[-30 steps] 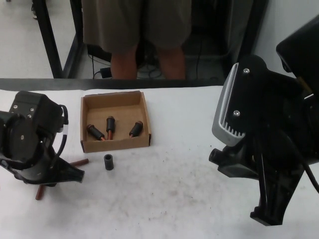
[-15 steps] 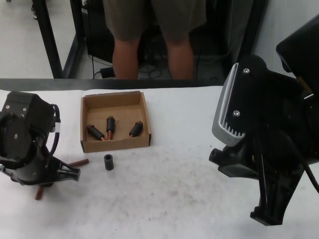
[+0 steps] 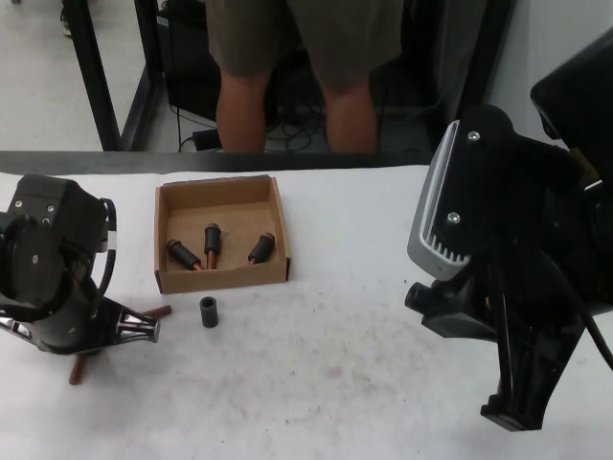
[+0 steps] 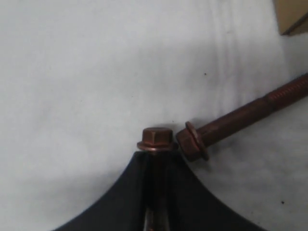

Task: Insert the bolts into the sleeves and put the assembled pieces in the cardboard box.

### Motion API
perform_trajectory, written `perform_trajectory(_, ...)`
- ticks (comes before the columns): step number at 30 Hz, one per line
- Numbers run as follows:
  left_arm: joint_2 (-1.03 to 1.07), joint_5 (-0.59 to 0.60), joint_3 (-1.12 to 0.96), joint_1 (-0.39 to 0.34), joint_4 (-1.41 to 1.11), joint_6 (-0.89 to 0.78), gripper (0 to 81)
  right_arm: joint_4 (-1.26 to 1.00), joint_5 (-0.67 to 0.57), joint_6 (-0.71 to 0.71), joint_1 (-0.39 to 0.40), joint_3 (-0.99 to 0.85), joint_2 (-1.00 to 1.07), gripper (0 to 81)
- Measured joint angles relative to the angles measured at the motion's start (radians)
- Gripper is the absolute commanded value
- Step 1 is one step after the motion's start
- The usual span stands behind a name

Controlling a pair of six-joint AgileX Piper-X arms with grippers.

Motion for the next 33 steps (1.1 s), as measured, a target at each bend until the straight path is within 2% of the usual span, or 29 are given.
perform_trajectory(10, -0.036, 0.065, -0.001, 0.003, 0.069, -0.09, 0.8, 0.0, 0.019, 0.0, 0.0, 0.0, 0.0, 0.3)
perform_trajectory(16, -0.243, 0.205, 0.017, 0.001, 0.099, -0.191, 0.8, 0.0, 0.013, 0.0, 0.0, 0.0, 0.0, 0.3)
perform_trajectory(20, -0.378, 0.267, 0.017, -0.007, 0.061, -0.224, 0.8, 0.0, -0.047, 0.025, 0.0, 0.0, 0.0, 0.3)
perform_trajectory(24, -0.472, 0.362, 0.039, -0.01, -0.054, -0.324, 0.8, -0.035, -0.145, 0.086, 0.0, 0.0, 0.028, 0.3)
perform_trajectory(30, -0.542, 0.525, 0.144, -0.01, -0.31, -0.512, 0.8, -0.119, -0.196, 0.15, 0.0, 0.001, 0.076, 0.3)
perform_trajectory(33, -0.571, 0.597, 0.193, -0.012, -0.387, -0.598, 0.8, -0.215, -0.266, 0.209, 0.0, 0.001, 0.113, 0.3)
